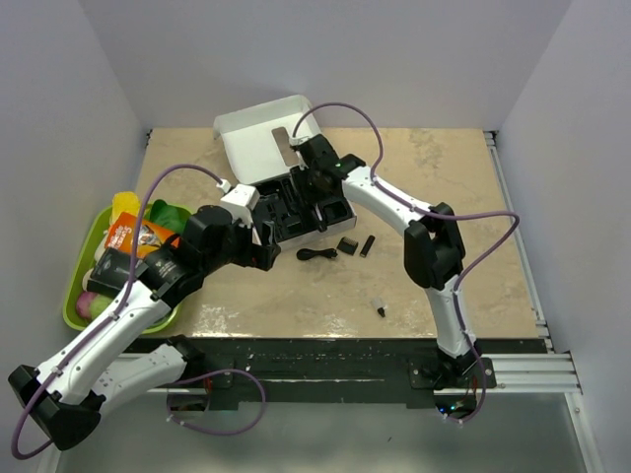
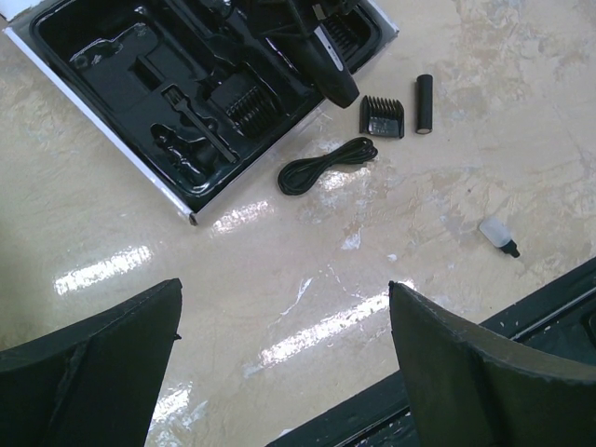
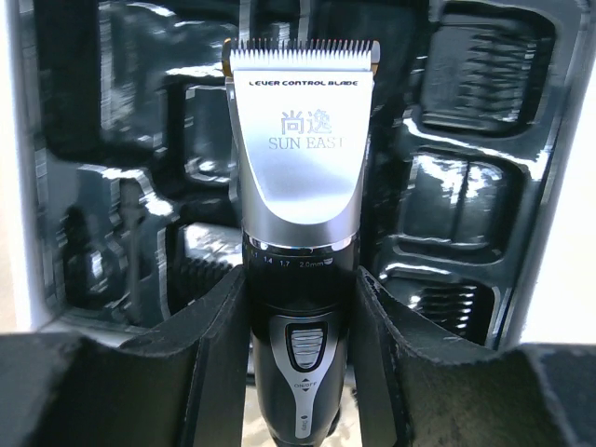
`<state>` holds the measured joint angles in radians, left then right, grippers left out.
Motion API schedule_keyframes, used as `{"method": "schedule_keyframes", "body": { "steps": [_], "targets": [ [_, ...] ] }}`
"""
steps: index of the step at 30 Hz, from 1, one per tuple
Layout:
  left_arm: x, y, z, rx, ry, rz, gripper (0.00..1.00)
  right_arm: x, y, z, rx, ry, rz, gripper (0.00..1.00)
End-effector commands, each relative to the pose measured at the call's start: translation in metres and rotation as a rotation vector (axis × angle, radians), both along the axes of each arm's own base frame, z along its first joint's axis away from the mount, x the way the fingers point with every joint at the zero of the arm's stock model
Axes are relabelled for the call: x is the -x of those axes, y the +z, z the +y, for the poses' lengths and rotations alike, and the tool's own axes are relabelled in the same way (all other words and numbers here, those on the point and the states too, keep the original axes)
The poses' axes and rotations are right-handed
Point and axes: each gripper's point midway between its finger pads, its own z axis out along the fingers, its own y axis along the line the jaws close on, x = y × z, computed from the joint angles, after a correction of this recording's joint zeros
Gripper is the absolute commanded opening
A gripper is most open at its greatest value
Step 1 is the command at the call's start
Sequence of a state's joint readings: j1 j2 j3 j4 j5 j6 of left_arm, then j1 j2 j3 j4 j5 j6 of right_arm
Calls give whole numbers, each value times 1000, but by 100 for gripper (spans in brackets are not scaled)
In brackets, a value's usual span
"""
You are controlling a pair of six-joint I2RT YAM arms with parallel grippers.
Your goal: Sort the hair-cutting tools
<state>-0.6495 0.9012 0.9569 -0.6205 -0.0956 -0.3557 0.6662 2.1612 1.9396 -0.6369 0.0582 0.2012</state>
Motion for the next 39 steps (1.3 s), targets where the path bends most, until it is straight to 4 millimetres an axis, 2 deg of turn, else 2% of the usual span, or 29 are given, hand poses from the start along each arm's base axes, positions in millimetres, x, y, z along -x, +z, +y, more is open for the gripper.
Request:
{"method": "schedule_keyframes", "body": {
  "steps": [1, 12, 25, 30, 39],
  "targets": [
    [0, 4, -5, 5, -25, -7, 96, -34, 38, 4, -54, -70, -142, 0],
    [-4, 0, -9, -5, -32, 2, 96, -52, 25, 16, -55, -83, -155, 0],
    [-7, -2, -13, -7, -44, 8, 96, -58, -7, -5, 25, -169, -144, 0],
    [-6, -2, -12, -6, -45, 7, 96, -58, -13, -6, 35, -182, -137, 18],
    [-6, 0, -13, -1, -49, 5, 96, -56, -18, -1, 24, -169, -110, 25]
  ]
}}
